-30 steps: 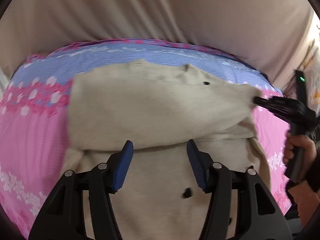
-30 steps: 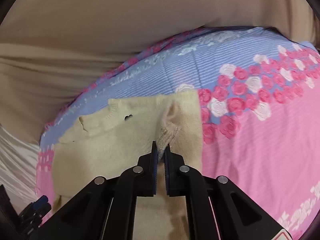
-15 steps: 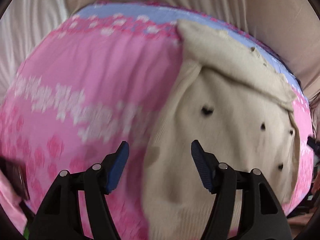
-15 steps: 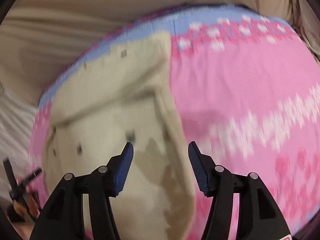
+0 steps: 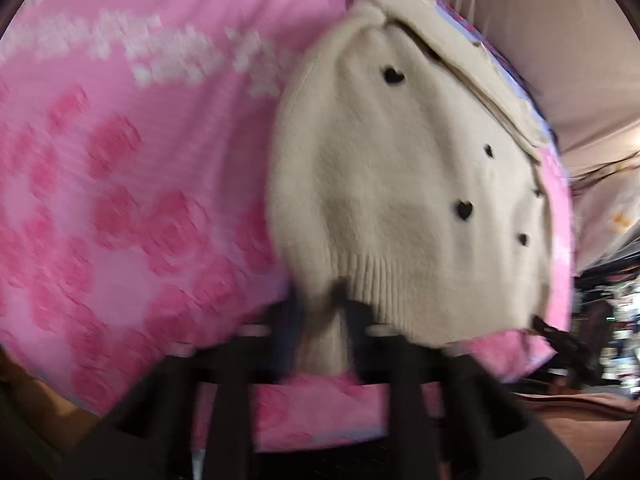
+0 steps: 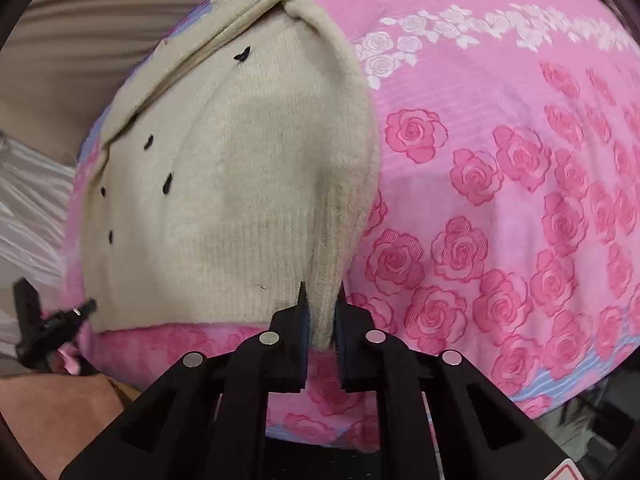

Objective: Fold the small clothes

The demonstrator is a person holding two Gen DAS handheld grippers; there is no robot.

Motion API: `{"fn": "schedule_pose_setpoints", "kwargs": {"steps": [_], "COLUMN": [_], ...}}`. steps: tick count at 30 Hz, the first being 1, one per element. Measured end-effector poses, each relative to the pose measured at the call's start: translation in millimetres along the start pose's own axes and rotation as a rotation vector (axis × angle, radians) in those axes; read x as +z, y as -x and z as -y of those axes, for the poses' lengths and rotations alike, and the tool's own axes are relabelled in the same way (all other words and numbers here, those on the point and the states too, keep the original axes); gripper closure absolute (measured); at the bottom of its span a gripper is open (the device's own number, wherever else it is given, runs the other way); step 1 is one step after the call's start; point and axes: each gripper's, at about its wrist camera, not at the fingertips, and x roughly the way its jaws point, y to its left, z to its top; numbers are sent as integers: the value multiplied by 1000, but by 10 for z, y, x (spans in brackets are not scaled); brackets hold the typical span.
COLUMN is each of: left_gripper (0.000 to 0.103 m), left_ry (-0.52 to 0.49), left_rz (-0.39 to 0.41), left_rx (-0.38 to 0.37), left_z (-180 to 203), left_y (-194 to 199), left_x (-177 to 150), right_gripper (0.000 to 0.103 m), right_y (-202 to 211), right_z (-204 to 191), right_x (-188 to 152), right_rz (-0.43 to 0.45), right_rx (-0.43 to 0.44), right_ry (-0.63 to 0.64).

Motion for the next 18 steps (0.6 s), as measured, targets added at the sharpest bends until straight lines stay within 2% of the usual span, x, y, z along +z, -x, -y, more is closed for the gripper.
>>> {"fn": "schedule_pose_setpoints", "kwargs": {"steps": [4,7,9,14,18], "left_gripper": [97,98,98,98,98], "left_ry": [4,27,31,-54,-124], "left_rz": [55,143,230,413,521], "left_rx": [-57,-128,-191,-265,-245], "left_z": [94,218,374,827,1153], "left_y": [209,550,865,1506,1759], "left_x": [8,121,255,721,1330], "right_gripper": [95,95,95,95,95], "right_y": [320,731,1007,1569,1748], "right_z": [18,-68,-171,-564,-806], "right_x": [13,150,317,929,1668], "right_rz": [87,191,265,438,536], "right_rx": [81,157,194,269,314], "right_ry": [-25,-25,-4,75,115]}}
